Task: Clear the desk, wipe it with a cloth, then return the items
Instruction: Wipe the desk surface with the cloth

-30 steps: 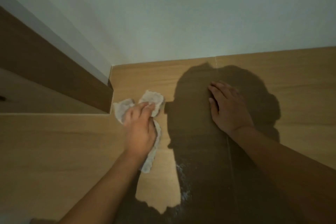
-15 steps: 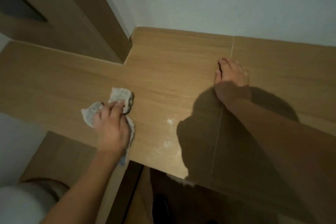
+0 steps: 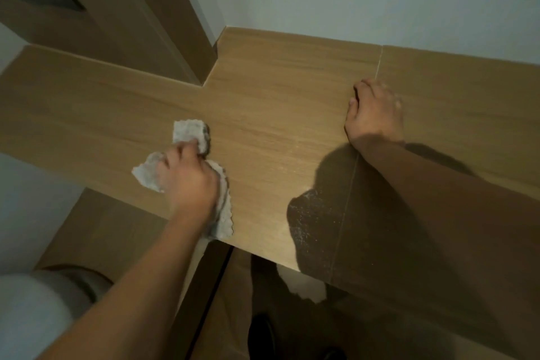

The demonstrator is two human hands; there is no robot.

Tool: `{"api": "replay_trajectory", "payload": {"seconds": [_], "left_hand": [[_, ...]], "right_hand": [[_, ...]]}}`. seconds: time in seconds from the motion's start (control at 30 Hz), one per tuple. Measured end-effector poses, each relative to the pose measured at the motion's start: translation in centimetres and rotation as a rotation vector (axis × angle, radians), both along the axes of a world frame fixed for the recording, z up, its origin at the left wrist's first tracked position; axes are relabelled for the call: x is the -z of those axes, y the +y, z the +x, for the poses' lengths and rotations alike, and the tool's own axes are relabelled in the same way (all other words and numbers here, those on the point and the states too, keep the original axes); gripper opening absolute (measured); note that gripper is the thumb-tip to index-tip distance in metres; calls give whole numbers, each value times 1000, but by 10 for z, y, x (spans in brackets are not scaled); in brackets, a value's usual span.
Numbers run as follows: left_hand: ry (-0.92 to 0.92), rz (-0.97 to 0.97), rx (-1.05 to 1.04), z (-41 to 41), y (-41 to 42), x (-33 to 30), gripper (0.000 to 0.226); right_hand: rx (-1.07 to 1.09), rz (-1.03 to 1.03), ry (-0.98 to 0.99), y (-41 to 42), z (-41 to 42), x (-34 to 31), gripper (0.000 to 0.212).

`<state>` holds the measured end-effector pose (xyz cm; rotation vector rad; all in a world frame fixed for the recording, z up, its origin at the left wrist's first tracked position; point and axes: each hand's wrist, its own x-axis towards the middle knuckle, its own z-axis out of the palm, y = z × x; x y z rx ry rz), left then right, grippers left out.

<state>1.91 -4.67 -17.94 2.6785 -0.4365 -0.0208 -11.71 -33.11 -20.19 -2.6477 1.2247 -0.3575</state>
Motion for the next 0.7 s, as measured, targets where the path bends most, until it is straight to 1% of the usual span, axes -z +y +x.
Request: {"api": "replay_trajectory", "payload": {"seconds": [0.03, 0.07, 0.13, 0.17, 0.2, 0.23, 0.27, 0.3, 0.43, 0.47, 0.5, 0.53, 0.6, 0.67, 0.7], "left_hand": [[-9, 7, 22, -26, -12, 3, 39], [-14, 16, 116, -57, -24, 5, 38], [-95, -50, 372, -120, -46, 13, 39], [-78, -88, 505, -147, -51, 12, 38], [-23, -91, 589, -165, -51, 8, 36], [6, -130, 643, -164, -48, 6, 38], [7, -156, 642, -145, -46, -1, 44], [-1, -140, 577, -119, -42, -7, 47], [-47, -43, 154, 26, -27, -5, 46], [-51, -14, 89, 40, -30, 1, 46], [-58, 4, 58, 37, -38, 5, 46], [-64, 24, 93, 18, -48, 9, 48], [-40, 30, 291, -41, -68, 13, 53], [-21, -52, 548, -98, -77, 12, 51], [-5, -109, 655, -112, -75, 9, 46]], "right_hand": [[-7, -2, -4, 0, 0, 0, 40], [-12, -3, -7, 0, 0, 0, 40], [-18, 4, -13, -1, -1, 0, 40], [-20, 13, -22, -1, -2, 0, 41], [-23, 24, -31, -1, -3, -1, 42], [-26, 32, -34, -1, -3, -2, 43], [-26, 38, -33, -1, -3, -2, 43], [-22, 38, -32, -2, -3, -1, 43], [0, 22, -47, -2, 0, 5, 41], [6, 22, -52, -3, 0, 5, 41], [11, 25, -58, -3, 0, 6, 41], [12, 33, -67, -2, -1, 7, 41], [11, 50, -95, -2, -1, 7, 41], [18, 73, -124, -1, -2, 6, 42], [14, 73, -128, 0, -2, 5, 42]]}}
